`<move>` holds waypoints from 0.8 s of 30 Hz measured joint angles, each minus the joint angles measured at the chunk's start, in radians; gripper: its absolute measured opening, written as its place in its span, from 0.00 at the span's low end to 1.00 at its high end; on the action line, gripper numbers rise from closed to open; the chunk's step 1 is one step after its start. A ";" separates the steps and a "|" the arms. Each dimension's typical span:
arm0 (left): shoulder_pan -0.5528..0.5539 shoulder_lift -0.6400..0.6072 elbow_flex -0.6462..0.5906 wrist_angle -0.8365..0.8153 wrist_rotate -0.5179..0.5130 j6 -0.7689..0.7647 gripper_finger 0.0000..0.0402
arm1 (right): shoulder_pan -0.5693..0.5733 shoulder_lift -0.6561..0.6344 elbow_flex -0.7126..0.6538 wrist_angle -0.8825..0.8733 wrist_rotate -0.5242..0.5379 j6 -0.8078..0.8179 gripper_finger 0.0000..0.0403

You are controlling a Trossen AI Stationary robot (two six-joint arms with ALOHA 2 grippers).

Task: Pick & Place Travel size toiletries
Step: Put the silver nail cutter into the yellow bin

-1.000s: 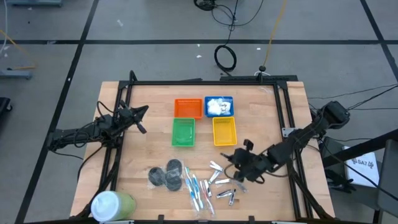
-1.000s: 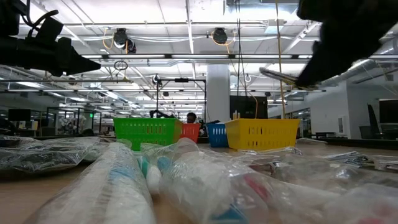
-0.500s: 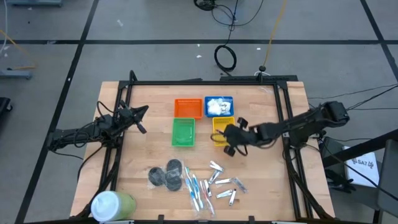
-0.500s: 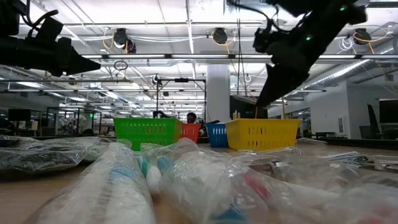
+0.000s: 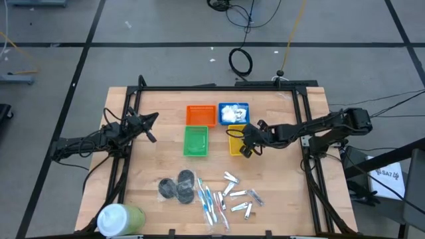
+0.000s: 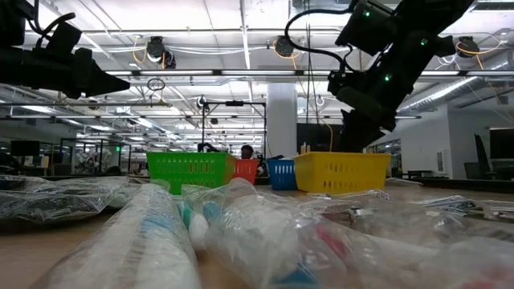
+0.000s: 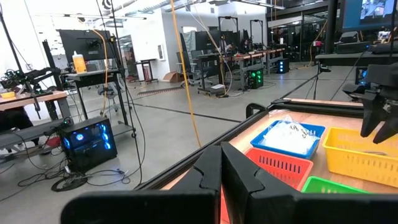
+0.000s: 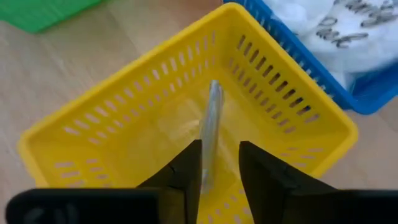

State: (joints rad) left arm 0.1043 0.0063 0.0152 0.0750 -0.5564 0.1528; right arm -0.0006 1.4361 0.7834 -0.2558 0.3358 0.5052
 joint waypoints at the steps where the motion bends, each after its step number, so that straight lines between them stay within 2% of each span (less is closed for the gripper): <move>1: 0.000 0.000 0.000 0.000 0.000 0.000 0.00 | 0.000 0.000 -0.002 -0.001 0.000 0.001 0.26; 6: 0.000 0.000 0.000 0.000 0.000 0.000 0.00 | 0.006 -0.002 -0.002 0.033 -0.007 -0.033 0.35; 13: 0.000 0.000 0.000 0.000 0.001 0.000 0.00 | 0.073 -0.093 -0.003 0.190 -0.192 -0.132 0.41; 18: 0.000 0.000 0.000 0.000 0.001 0.000 0.00 | 0.212 -0.185 -0.003 0.243 -0.264 -0.116 0.40; 21: 0.000 0.000 0.000 0.000 0.001 0.000 0.00 | 0.329 -0.220 -0.003 0.238 -0.255 -0.053 0.39; 24: 0.000 0.000 0.000 0.000 0.001 0.000 0.00 | 0.441 -0.227 -0.003 0.245 -0.174 0.037 0.39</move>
State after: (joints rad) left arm 0.1043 0.0063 0.0151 0.0750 -0.5556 0.1528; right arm 0.4403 1.2095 0.7807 -0.0108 0.1621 0.5425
